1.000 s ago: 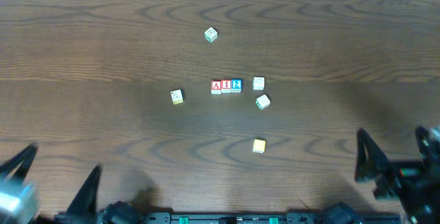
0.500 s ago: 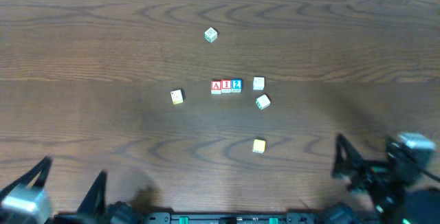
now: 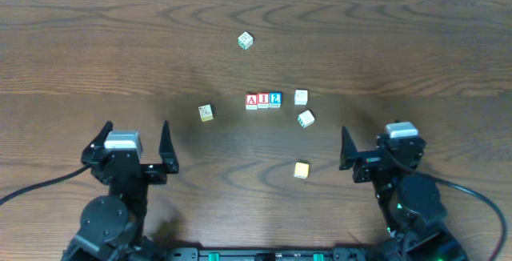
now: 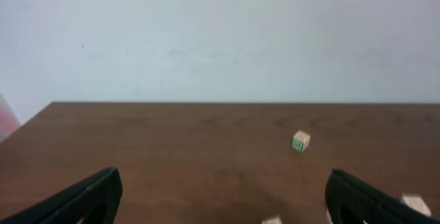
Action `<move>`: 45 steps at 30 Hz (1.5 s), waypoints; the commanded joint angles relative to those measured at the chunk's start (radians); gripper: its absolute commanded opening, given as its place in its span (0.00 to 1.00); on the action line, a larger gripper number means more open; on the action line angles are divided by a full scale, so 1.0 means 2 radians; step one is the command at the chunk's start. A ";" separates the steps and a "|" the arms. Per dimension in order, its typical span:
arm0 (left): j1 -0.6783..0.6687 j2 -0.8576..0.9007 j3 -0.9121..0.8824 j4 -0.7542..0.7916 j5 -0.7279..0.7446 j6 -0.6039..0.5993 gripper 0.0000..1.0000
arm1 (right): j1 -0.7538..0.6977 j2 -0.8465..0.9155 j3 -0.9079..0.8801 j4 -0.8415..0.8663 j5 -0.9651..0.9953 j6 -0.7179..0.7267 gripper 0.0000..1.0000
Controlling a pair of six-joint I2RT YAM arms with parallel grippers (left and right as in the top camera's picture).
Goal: Spell out Ai2
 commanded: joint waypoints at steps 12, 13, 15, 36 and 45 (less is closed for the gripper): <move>0.001 0.023 -0.114 0.060 -0.009 -0.022 0.95 | 0.001 -0.001 -0.130 0.115 -0.130 -0.065 0.99; 0.001 0.023 -0.118 0.061 -0.008 -0.033 0.95 | -0.001 -0.001 -0.140 0.122 -0.130 -0.061 0.99; 0.001 0.023 -0.126 0.061 0.001 -0.041 0.95 | -0.006 0.000 -0.163 0.169 -0.130 -0.052 0.99; 0.051 0.062 -0.240 0.108 0.004 -0.092 0.95 | -0.051 0.003 -0.225 0.126 -0.087 0.105 0.99; 0.050 0.063 -0.253 0.022 -0.011 -0.091 0.95 | -0.051 0.028 -0.225 0.127 -0.093 0.109 0.99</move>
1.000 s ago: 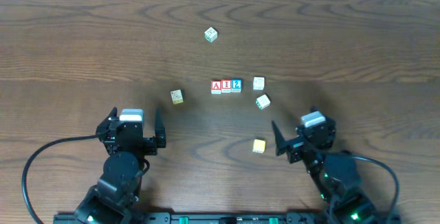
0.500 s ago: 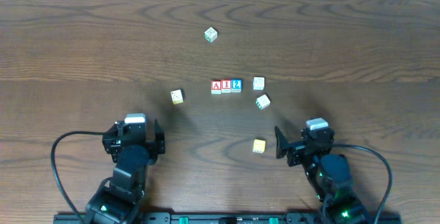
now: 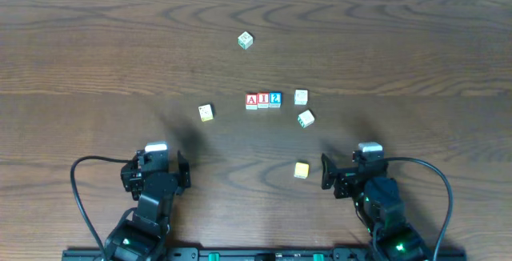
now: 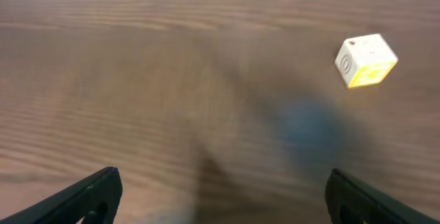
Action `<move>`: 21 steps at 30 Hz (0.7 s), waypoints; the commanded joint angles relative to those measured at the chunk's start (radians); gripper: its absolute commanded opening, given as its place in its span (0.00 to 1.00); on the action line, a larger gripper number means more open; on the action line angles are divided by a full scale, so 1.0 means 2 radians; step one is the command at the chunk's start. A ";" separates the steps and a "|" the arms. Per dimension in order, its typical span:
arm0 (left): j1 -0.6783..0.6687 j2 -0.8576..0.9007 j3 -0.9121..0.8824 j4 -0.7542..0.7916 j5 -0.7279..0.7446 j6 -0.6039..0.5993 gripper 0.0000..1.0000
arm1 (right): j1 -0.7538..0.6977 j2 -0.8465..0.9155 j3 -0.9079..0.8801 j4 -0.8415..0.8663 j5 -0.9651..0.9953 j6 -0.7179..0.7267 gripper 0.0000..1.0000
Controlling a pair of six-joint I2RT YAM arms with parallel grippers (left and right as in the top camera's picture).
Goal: Spell out Ai2
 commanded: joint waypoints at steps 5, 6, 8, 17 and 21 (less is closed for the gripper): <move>0.002 0.000 -0.006 -0.023 -0.009 -0.008 0.95 | -0.005 0.002 -0.001 -0.002 0.010 0.013 0.99; 0.002 0.000 -0.006 -0.023 -0.009 -0.008 0.95 | -0.005 0.002 -0.001 -0.002 0.010 0.013 0.99; 0.002 0.000 -0.006 -0.023 -0.009 -0.008 0.95 | -0.005 0.002 -0.001 -0.002 0.010 0.013 0.99; 0.018 -0.047 -0.006 -0.022 -0.008 -0.008 0.95 | -0.013 -0.039 -0.001 -0.002 0.010 0.013 0.99; 0.046 -0.107 -0.006 -0.022 -0.008 -0.008 0.95 | -0.035 -0.095 -0.001 -0.002 0.010 0.013 0.99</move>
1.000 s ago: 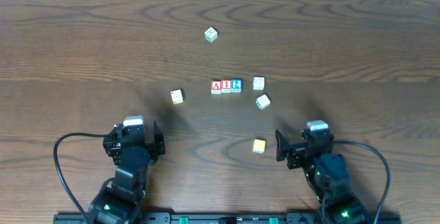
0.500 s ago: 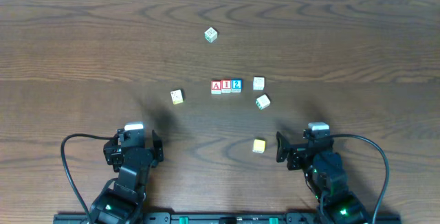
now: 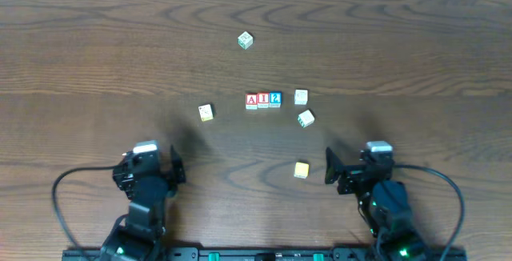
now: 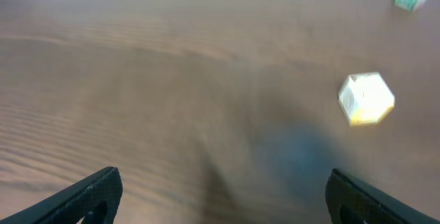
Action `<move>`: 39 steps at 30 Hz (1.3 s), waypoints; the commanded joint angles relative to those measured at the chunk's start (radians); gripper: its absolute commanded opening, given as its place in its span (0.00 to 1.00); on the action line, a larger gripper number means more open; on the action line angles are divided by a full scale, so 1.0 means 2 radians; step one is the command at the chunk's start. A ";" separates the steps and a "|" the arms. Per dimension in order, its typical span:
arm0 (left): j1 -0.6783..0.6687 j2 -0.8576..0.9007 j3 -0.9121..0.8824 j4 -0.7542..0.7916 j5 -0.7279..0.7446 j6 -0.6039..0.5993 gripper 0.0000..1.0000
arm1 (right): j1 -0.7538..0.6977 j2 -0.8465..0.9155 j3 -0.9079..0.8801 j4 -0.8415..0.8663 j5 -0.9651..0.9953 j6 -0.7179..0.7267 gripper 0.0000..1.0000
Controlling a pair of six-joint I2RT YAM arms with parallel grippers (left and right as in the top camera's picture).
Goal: Spell out Ai2
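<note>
Three blocks stand side by side mid-table: a red A block [image 3: 252, 100], a red I block [image 3: 263, 100] and a blue 2 block [image 3: 274, 99], touching in a row. My left gripper [image 3: 148, 167] sits near the front edge at the left, open and empty. In the left wrist view, the left gripper [image 4: 223, 196] has its jaws wide apart over bare wood. My right gripper [image 3: 356, 165] rests at the front right, its one visible finger set well out to the side, nothing in it.
Loose blocks lie around the row: a yellow-sided block [image 3: 206, 112], also seen in the wrist view [image 4: 366, 98], a far block [image 3: 245, 41], two white blocks [image 3: 301, 97] [image 3: 306, 118], and a yellow block [image 3: 301, 169] near the right gripper. The brown wooden table [image 3: 96, 61] spreads wide.
My left arm has shifted a little left and my right arm a little right, both staying near the front edge. The left wrist view now takes in a blurred green block. No block has moved.
At first both arms stood taller with open grippers, the left wrist camera looking across the table to the wall. Then both were drawn back low by the front edge, the camera looking down at wood. The A, I, 2 row stood unchanged throughout.
</note>
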 commanded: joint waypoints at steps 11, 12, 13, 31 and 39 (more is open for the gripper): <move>0.111 -0.150 -0.007 -0.017 -0.008 -0.008 0.96 | -0.128 -0.159 -0.001 -0.002 0.006 0.007 0.99; 0.116 -0.150 -0.007 -0.020 -0.007 -0.008 0.95 | -0.134 -0.164 -0.001 0.001 0.006 0.007 0.99; 0.118 -0.150 -0.007 -0.018 -0.007 -0.008 0.95 | -0.138 -0.163 -0.001 0.002 0.006 0.007 0.99; 0.148 -0.150 -0.007 -0.019 -0.007 -0.008 0.95 | -0.167 -0.163 -0.001 -0.001 0.006 0.007 0.99; 0.148 -0.149 -0.007 -0.019 -0.007 -0.008 0.95 | -0.167 -0.163 -0.001 -0.001 0.006 0.007 0.99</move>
